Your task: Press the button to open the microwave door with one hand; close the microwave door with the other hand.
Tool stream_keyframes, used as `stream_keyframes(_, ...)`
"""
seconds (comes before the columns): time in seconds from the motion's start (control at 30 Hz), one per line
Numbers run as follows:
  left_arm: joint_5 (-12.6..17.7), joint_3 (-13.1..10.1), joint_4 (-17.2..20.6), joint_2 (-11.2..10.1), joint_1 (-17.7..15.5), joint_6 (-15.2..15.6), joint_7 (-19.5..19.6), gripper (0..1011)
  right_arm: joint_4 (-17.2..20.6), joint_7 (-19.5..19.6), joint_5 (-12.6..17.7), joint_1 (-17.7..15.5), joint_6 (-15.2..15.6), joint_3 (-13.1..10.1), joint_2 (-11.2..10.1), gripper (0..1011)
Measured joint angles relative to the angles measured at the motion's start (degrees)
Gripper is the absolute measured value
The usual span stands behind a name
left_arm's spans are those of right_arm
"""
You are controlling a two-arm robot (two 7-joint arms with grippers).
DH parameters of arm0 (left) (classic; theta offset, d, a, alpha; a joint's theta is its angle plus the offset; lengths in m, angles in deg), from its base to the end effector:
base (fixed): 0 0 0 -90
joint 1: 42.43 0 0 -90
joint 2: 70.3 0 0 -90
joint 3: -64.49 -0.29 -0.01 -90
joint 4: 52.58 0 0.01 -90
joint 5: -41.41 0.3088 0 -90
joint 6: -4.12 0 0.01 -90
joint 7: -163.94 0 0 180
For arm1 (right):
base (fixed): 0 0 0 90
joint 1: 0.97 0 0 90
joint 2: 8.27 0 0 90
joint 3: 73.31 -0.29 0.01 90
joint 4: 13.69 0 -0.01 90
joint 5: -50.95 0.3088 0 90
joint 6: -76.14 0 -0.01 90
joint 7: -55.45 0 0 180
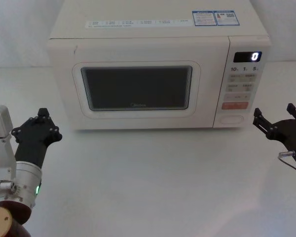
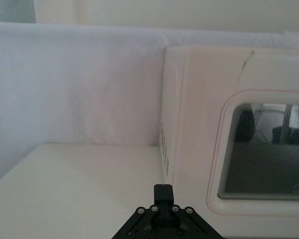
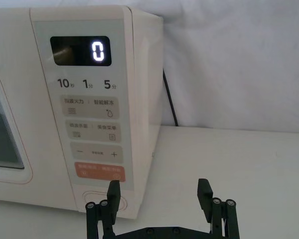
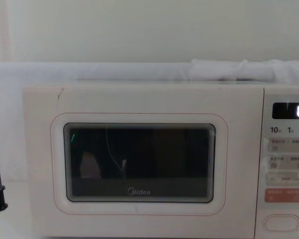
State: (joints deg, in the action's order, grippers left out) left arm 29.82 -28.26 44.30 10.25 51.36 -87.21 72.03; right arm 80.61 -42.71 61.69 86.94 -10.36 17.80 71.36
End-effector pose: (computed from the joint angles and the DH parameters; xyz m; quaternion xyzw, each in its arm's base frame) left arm 0.3094 0.0275 -0.2816 -0.0389 -0.0075 0.6945 0.7184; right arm 0.3184 -0.0434 -0.2851 -0.0064 0.0125 -0.6424 0.7662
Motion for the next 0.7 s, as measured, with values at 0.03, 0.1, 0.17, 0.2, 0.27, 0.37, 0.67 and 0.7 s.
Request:
stream_keyframes(0.03,0.3,0.1,0.1,0.0,0.1,0.5,0.2,0,0.0,0.0,0.0,0.0,0.0,0.0,0.0,1002)
stream_keyframes(0.1,0.5,0.2,0.2,0.0,0.2,0.9,0.5,0,0.0,0.0,0.0,0.0,0.0,0.0,0.0,1002)
stream_keyframes(0.17,1.1,0.3,0.3,0.0,0.5,1.6,0.8,0,0.0,0.0,0.0,0.0,0.0,0.0,0.0,1002)
stream_keyframes(0.2,1.5,0.4,0.4,-0.1,0.7,2.0,1.0,0,0.0,0.0,0.0,0.0,0.0,0.0,0.0,1003)
stream_keyframes(0.27,1.8,0.6,0.5,-0.1,0.9,2.3,1.2,0,0.0,0.0,0.0,0.0,0.0,0.0,0.0,1002)
stream_keyframes(0.37,2.7,1.0,0.6,-0.1,1.2,3.1,1.5,0,0.0,0.0,0.0,0.0,0.0,0.0,0.0,1002)
stream_keyframes(0.67,5.6,3.2,0.6,2.6,1.1,4.1,-2.8,0,0.0,0.0,0.0,0.0,0.0,0.0,0.0,1002)
stream_keyframes(0.7,6.0,3.6,0.5,3.2,1.0,4.3,-3.6,0,0.0,0.0,0.0,0.0,0.0,0.0,0.0,1002)
